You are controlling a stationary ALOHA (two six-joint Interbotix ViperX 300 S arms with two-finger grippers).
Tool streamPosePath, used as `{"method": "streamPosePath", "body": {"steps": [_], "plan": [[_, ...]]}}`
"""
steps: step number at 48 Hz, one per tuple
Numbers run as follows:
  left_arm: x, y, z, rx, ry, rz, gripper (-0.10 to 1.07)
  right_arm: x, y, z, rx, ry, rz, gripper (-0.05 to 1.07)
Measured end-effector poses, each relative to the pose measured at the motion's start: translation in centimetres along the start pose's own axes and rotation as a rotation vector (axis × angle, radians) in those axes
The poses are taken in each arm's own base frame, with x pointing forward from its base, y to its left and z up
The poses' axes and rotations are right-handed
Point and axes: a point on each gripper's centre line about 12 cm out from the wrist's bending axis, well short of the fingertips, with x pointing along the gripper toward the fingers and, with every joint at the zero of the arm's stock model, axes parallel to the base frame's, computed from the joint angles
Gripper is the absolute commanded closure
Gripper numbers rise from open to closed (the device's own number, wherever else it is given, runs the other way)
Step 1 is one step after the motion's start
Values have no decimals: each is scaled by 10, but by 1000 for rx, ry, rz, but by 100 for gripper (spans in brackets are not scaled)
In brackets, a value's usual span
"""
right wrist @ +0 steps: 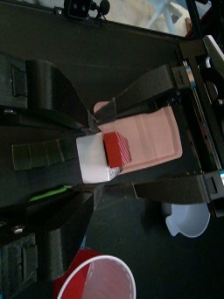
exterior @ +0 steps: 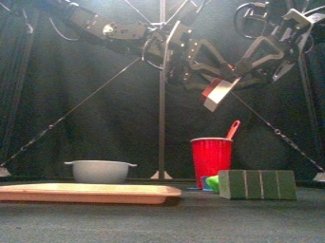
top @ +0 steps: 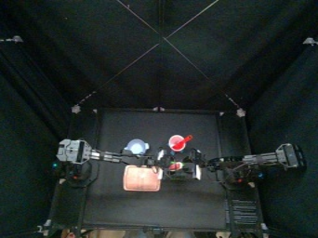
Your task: Hand over salmon sushi
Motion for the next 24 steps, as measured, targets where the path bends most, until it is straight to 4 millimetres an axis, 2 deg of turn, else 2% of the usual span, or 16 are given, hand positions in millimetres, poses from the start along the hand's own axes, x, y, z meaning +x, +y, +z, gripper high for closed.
{"method": "streamPosePath", "body": {"steps": [4,24], "plan": [[-1,1,-1,-10,3,4,-6,-1,0,1,1,-5,0,46],[-2,0,-8,-20,2,3,-6,-2,0,2,3,-9,1,46]]}}
